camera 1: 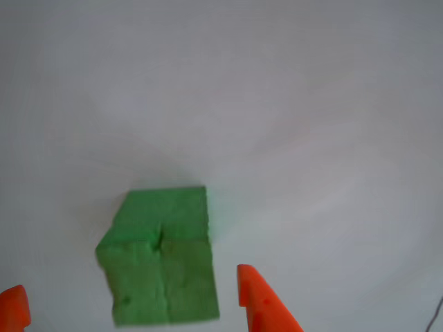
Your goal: Grasp the colored block, Place it on the black dot, and then return the arm to the default position.
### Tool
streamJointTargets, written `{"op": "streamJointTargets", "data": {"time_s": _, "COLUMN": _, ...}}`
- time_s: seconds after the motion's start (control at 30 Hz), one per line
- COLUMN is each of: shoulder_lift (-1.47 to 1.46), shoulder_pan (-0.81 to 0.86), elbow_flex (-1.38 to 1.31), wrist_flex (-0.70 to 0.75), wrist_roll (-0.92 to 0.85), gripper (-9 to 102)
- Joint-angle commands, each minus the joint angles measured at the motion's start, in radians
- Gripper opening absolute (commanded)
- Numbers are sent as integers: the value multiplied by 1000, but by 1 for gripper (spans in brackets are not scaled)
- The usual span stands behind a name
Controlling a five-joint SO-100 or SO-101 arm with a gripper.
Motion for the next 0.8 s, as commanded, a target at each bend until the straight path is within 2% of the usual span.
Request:
{"op": "streamJointTargets", "data": {"time_s": 0.0, "shoulder_lift": 144, "shoulder_pan": 5, "elbow_flex": 54, "wrist_flex": -11, "wrist_roll": 11, "gripper": 40}}
{"op": "streamJointTargets", "data": {"time_s": 0.2, "shoulder_lift": 433, "shoulder_pan": -15, "elbow_flex": 362, "wrist_flex": -97, "wrist_roll": 28, "gripper": 34}}
{"op": "streamJointTargets", "data": {"time_s": 0.33, "shoulder_lift": 673, "shoulder_pan": -29, "elbow_flex": 650, "wrist_flex": -213, "wrist_roll": 41, "gripper": 14}}
{"op": "streamJointTargets", "data": {"time_s": 0.47, "shoulder_lift": 911, "shoulder_pan": -46, "elbow_flex": 925, "wrist_flex": -345, "wrist_roll": 37, "gripper": 0}}
{"op": "streamJointTargets", "data": {"time_s": 0.6, "shoulder_lift": 1170, "shoulder_pan": -66, "elbow_flex": 1213, "wrist_flex": -474, "wrist_roll": 31, "gripper": 0}}
{"op": "streamJointTargets", "data": {"time_s": 0.77, "shoulder_lift": 1411, "shoulder_pan": -77, "elbow_flex": 1462, "wrist_flex": -552, "wrist_roll": 3, "gripper": 0}}
